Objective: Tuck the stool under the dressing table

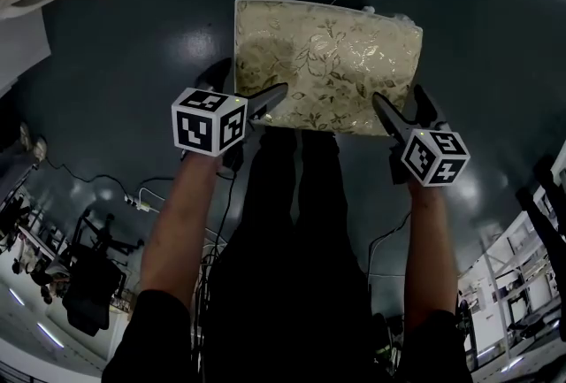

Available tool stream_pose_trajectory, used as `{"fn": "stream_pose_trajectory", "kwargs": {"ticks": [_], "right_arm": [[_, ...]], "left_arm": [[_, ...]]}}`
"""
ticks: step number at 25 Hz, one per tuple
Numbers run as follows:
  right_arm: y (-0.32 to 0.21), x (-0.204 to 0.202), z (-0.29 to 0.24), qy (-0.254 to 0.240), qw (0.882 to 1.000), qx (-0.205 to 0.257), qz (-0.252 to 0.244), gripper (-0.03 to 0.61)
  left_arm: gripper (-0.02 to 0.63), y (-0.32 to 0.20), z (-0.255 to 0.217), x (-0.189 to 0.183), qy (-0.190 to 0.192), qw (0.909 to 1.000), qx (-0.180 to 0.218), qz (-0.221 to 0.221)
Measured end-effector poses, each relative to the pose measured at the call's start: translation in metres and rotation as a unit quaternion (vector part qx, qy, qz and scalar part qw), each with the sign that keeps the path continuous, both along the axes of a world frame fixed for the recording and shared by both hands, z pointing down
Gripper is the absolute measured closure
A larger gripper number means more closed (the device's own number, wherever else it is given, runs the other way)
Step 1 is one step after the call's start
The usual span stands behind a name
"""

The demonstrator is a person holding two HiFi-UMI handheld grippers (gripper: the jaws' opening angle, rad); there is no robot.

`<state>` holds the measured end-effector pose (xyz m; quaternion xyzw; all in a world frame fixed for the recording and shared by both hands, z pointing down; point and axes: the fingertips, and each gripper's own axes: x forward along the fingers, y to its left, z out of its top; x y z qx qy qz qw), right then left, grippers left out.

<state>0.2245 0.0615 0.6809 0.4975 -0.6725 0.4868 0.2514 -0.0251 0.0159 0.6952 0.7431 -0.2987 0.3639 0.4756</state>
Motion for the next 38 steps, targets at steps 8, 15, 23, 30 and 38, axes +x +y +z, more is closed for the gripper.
{"fn": "stream_pose_trajectory", "kwargs": {"ticks": [8,15,23,30,38], "right_arm": [[0.0,-0.006,0.021,-0.036,0.999,-0.026,-0.001,0.153],[0.0,-0.003,0.023,-0.021,0.999,-0.045,-0.011,0.126],[0.003,-0.008,0.042,-0.148,0.986,-0.076,0.018,0.112],[0.002,-0.012,0.042,-0.144,0.987,-0.076,0.018,0.107],[-0.003,-0.013,0.035,-0.138,0.988,-0.073,0.007,0.107]], "left_arm": [[0.051,0.002,0.022,0.007,0.008,0.9986,-0.051,0.012],[0.026,0.001,0.032,0.007,0.011,0.9971,-0.075,0.01],[0.026,0.005,0.039,0.014,0.05,0.9932,-0.105,0.005],[0.026,0.005,0.04,0.015,0.028,0.9951,-0.095,0.003],[0.026,0.006,0.031,0.013,0.019,0.9959,-0.088,-0.013]]}}
